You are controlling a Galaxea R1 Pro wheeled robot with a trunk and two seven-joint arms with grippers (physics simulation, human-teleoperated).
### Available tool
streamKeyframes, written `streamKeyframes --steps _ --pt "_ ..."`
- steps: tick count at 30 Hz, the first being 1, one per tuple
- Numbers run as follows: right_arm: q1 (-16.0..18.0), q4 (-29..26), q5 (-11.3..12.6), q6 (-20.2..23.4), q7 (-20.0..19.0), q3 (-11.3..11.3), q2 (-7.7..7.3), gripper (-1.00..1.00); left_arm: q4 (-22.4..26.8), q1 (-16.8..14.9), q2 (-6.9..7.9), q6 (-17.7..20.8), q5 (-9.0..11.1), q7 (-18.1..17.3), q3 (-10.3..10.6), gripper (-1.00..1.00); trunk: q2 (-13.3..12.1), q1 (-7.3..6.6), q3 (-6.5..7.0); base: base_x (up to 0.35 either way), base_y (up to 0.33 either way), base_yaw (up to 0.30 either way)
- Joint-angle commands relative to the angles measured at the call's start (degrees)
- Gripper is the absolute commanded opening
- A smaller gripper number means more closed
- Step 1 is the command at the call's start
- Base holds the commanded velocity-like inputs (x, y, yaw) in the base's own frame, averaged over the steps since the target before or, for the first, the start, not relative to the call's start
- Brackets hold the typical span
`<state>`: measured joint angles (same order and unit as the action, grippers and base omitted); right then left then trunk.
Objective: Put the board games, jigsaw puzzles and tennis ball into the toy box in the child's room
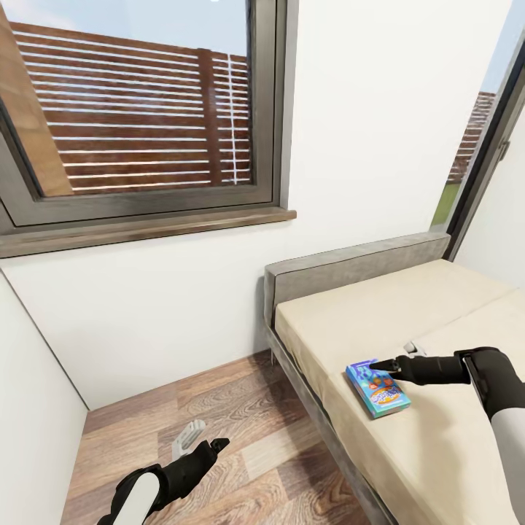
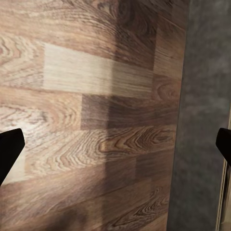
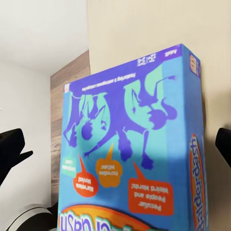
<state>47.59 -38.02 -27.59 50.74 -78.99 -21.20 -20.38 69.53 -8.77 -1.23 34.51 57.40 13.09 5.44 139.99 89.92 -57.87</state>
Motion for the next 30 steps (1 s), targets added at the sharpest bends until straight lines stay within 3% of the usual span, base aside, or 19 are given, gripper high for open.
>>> streamKeyframes --steps 1,15,30 --pt "0.0 0.0 -0.6 0.5 -0.5 -0.2 0.07 1.0 0.1 0.0 0.0 0.1 0.6 0.5 0.0 1.0 0.0 -0.01 -0.06 0.0 0.0 0.0" --pt "-0.5 0.0 -0.6 0.5 -0.7 0.1 0.25 1.0 0.1 0.0 0.0 0.1 0.6 0.5 0.0 1.0 0.0 -0.01 -0.06 0.0 0.0 0.0" --pt "-1.1 0.0 -0.6 0.5 -0.8 2.5 0.34 1.0 0.1 0.0 0.0 0.1 0.6 0.5 0.0 1.0 0.0 -0.01 -0.06 0.0 0.0 0.0"
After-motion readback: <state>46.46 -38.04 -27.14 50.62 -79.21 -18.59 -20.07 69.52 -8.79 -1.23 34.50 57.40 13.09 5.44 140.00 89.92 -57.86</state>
